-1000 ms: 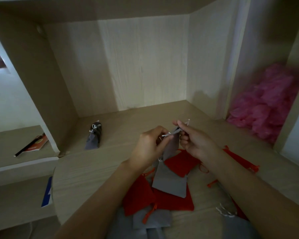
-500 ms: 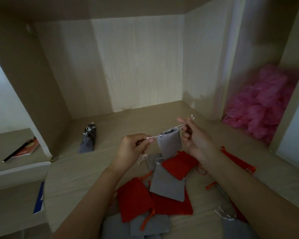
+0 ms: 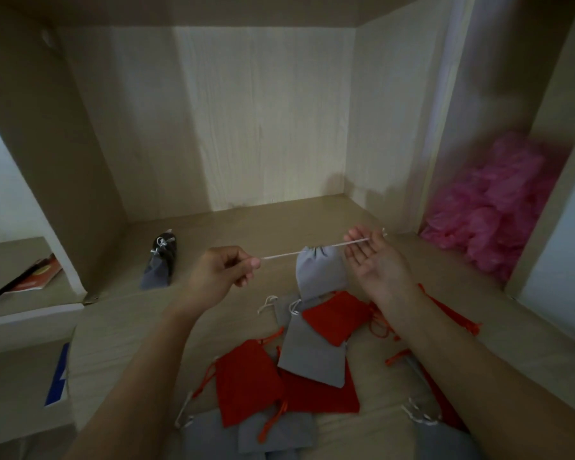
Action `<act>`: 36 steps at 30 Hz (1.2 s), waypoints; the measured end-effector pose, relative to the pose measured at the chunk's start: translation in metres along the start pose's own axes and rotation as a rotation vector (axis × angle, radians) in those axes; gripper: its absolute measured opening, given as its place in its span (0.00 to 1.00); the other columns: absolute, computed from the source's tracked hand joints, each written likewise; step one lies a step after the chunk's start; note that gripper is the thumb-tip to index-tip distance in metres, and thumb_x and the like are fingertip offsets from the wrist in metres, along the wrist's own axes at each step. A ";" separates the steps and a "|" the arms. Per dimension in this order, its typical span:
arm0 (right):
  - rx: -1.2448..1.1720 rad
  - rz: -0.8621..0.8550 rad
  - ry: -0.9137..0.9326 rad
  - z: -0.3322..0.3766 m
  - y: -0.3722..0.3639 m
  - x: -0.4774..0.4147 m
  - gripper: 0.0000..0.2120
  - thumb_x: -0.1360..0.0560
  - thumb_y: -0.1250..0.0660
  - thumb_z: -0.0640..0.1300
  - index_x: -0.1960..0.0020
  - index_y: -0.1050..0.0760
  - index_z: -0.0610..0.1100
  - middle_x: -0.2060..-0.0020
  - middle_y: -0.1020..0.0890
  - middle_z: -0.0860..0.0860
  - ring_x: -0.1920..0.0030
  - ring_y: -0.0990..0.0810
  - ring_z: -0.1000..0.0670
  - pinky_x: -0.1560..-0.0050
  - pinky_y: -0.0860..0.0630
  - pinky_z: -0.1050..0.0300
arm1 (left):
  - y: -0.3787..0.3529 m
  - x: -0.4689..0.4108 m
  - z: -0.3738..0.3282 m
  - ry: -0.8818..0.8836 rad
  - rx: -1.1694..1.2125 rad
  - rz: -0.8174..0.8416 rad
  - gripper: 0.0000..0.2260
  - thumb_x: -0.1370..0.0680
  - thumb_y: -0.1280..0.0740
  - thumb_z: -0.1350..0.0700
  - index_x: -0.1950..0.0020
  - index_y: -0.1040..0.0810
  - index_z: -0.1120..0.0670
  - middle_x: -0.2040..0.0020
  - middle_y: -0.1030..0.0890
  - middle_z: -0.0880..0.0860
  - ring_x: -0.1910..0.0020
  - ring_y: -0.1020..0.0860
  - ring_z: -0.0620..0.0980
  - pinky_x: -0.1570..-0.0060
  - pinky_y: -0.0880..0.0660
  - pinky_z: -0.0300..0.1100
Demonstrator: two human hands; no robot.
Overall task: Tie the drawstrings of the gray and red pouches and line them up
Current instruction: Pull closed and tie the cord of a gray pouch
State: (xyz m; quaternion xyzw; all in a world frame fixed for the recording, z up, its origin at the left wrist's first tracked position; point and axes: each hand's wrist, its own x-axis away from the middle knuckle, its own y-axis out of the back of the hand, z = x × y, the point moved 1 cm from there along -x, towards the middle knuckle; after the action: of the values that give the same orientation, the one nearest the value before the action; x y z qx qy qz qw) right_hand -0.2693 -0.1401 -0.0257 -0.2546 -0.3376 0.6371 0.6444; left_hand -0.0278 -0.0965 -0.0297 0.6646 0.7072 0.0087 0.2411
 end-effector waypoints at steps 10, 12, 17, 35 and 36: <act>0.071 0.166 0.084 -0.003 -0.011 0.008 0.16 0.19 0.45 0.50 0.49 0.23 0.41 0.75 0.29 0.54 0.72 0.26 0.57 0.66 0.24 0.66 | 0.018 0.005 -0.001 0.050 0.168 -0.028 0.10 0.22 0.37 0.63 0.63 0.24 0.59 0.72 0.24 0.46 0.73 0.29 0.41 0.67 0.28 0.32; 0.122 0.195 0.080 -0.006 -0.007 0.006 0.16 0.19 0.45 0.49 0.46 0.24 0.40 0.76 0.32 0.56 0.73 0.33 0.58 0.68 0.30 0.67 | 0.011 0.007 -0.002 0.075 0.318 -0.009 0.09 0.23 0.37 0.62 0.64 0.24 0.58 0.71 0.25 0.47 0.71 0.28 0.42 0.64 0.26 0.34; 0.324 0.318 0.163 -0.011 -0.016 0.012 0.17 0.19 0.45 0.44 0.51 0.19 0.41 0.72 0.29 0.55 0.72 0.37 0.58 0.70 0.35 0.69 | 0.000 0.004 -0.001 0.116 0.821 0.093 0.08 0.33 0.29 0.55 0.69 0.24 0.55 0.51 0.17 0.58 0.49 0.19 0.51 0.51 0.22 0.42; 1.075 0.620 0.617 -0.027 -0.041 0.056 0.11 0.24 0.34 0.41 0.46 0.19 0.55 0.58 0.23 0.52 0.54 0.23 0.56 0.51 0.30 0.68 | -0.030 0.012 -0.023 0.232 0.826 0.074 0.04 0.31 0.34 0.63 0.61 0.19 0.62 0.71 0.21 0.51 0.74 0.25 0.42 0.71 0.26 0.32; 1.064 0.615 0.622 -0.028 -0.041 0.058 0.11 0.24 0.33 0.39 0.46 0.18 0.52 0.58 0.21 0.53 0.54 0.22 0.56 0.51 0.29 0.68 | -0.032 0.013 -0.024 0.222 0.832 0.078 0.04 0.31 0.34 0.63 0.61 0.21 0.63 0.72 0.22 0.51 0.75 0.26 0.42 0.72 0.27 0.32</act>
State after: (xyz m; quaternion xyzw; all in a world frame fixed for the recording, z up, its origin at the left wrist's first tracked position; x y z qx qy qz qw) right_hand -0.2238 -0.0822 -0.0057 -0.1588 0.3093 0.7674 0.5387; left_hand -0.0660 -0.0805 -0.0235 0.7265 0.6464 -0.1965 -0.1253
